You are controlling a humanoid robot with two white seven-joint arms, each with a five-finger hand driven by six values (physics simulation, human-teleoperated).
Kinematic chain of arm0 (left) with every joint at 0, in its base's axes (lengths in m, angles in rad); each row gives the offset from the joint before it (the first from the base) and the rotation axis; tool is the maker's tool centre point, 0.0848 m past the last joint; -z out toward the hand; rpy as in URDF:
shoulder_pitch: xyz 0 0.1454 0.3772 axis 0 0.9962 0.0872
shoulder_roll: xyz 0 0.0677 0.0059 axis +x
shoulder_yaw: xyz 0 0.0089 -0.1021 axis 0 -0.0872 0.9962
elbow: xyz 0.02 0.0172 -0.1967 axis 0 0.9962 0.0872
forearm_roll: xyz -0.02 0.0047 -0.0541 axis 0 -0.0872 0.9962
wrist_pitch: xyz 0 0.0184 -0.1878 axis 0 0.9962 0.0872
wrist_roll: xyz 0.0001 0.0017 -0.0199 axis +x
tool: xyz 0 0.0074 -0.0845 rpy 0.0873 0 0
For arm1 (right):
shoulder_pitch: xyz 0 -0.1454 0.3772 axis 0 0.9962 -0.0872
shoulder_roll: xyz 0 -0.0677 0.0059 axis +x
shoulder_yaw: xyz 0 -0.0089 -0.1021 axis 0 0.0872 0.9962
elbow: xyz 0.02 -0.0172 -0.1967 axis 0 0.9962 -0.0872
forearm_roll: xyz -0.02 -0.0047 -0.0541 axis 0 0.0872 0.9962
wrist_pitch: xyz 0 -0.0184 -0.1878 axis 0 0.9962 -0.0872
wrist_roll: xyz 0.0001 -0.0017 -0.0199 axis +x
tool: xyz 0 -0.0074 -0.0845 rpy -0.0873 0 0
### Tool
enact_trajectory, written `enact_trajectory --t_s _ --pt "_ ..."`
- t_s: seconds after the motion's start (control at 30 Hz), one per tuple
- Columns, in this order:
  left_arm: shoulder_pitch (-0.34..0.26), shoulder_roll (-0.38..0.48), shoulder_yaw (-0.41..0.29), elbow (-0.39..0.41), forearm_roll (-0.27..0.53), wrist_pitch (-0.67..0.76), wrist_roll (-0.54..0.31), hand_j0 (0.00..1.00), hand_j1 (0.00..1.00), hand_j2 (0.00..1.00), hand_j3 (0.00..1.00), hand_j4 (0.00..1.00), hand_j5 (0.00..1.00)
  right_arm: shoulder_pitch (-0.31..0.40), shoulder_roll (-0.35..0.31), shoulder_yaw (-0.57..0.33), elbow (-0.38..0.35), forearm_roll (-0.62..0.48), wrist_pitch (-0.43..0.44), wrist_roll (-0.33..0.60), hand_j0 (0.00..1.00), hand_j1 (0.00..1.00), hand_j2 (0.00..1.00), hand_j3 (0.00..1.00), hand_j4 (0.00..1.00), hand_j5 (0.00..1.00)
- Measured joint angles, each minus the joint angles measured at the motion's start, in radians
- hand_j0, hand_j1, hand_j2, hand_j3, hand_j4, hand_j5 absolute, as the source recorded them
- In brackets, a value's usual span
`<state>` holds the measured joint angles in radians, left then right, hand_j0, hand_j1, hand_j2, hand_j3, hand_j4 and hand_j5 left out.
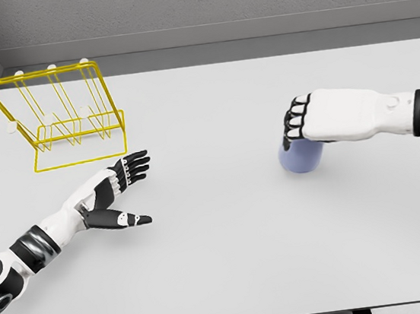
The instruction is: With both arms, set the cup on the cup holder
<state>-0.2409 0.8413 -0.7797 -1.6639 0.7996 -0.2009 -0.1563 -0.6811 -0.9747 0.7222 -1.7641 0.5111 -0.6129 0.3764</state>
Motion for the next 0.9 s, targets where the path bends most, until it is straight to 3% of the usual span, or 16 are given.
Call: enact_trajectory --t_s 0.9 --pt "-0.001 0.000 0.000 0.002 -0.006 0.000 0.000 1.00 1.00 1.00 1.00 1.00 1.00 -0.037 0.184 0.006 -0.002 0.007 0.000 0.044 0.59 0.59 0.59 0.59 0.59 0.59"
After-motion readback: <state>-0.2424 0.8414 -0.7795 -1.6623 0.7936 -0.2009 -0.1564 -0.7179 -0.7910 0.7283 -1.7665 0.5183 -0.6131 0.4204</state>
